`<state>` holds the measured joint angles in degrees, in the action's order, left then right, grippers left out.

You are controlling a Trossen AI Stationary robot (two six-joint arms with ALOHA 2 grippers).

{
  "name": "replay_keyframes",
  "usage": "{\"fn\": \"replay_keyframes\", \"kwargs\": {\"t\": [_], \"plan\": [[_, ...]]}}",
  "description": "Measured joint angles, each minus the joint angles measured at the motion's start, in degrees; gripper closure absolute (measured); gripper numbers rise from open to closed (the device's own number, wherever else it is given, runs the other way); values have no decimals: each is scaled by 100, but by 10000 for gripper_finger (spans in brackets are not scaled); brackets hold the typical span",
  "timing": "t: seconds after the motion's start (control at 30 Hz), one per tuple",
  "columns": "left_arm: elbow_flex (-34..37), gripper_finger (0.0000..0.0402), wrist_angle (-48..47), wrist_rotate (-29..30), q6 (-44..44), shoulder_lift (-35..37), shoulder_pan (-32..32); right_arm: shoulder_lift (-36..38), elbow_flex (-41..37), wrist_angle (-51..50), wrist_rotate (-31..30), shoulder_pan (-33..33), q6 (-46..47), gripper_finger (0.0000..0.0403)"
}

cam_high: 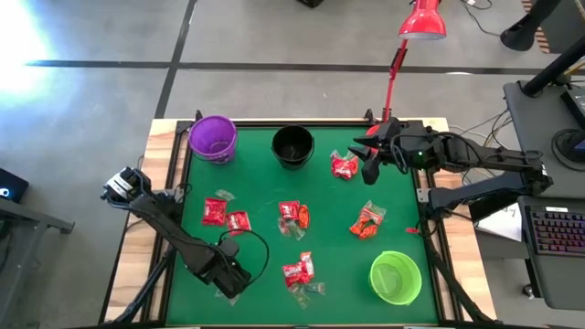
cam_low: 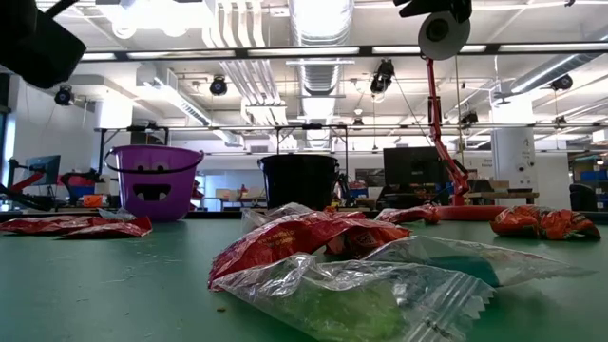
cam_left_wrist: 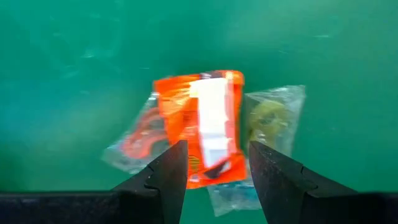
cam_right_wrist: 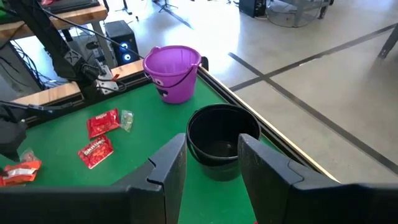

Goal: Sort candy
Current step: Put the orange chocolate bar into the purple bucket

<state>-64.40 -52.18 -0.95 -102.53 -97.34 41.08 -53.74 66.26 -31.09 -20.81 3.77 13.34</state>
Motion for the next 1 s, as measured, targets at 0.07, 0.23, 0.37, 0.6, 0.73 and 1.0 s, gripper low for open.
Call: {"fn": "replay_keyframes", "kwargs": {"t": [0.07, 0.23, 0.37, 0.6, 0.73, 1.0], "plan": [[65, 249, 43, 20, 4, -1, -14, 0, -1, 0, 0, 0, 3, 266], [368, 249, 64, 19, -139, -4, -29, 0, -2, -2, 1, 0, 5, 266], [500, 249, 610, 21, -88, -4, -38, 4, -2, -2, 1, 0, 5, 266], [810, 249, 1219, 26, -207, -4, -38, 4, -4, -2, 1, 0, 7, 266], [967, 254, 1295, 28, -289, 0, -38, 4, -4, -3, 1, 0, 3, 266], [1068, 350, 1499, 46, -31, 15, -38, 4, -4, -2, 1, 0, 3, 266]]}}
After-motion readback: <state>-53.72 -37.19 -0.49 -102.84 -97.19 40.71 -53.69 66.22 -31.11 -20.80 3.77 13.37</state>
